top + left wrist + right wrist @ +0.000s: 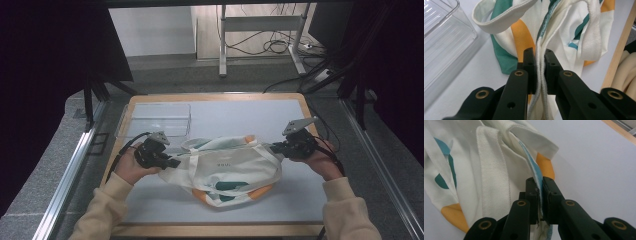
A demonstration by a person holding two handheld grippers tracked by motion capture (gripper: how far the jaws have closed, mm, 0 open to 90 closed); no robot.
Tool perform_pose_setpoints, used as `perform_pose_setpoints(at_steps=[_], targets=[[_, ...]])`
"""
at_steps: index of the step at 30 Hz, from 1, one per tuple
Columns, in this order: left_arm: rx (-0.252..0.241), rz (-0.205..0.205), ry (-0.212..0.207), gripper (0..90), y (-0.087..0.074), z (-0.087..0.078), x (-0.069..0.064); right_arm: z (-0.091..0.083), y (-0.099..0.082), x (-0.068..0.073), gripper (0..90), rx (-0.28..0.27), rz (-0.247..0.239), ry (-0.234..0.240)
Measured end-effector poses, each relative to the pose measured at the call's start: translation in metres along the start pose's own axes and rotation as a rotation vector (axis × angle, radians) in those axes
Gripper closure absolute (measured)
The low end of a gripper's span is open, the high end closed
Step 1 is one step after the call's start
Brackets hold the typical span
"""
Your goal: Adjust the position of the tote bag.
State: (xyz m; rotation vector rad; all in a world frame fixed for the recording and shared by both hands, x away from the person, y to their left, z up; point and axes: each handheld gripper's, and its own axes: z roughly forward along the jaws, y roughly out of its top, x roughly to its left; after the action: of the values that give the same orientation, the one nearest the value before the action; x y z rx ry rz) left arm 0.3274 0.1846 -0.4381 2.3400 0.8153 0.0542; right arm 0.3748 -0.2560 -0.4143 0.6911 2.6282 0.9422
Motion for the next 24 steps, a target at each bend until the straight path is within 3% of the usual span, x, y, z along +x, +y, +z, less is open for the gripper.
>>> perform_pose_setpoints(at_steps=[24], targets=[[-0.007,0.015,0.03,81.7,0.008,0.002,0.004,-0.009,-0.021,0.018,82.6,-0.037,0.041,-0.01]])
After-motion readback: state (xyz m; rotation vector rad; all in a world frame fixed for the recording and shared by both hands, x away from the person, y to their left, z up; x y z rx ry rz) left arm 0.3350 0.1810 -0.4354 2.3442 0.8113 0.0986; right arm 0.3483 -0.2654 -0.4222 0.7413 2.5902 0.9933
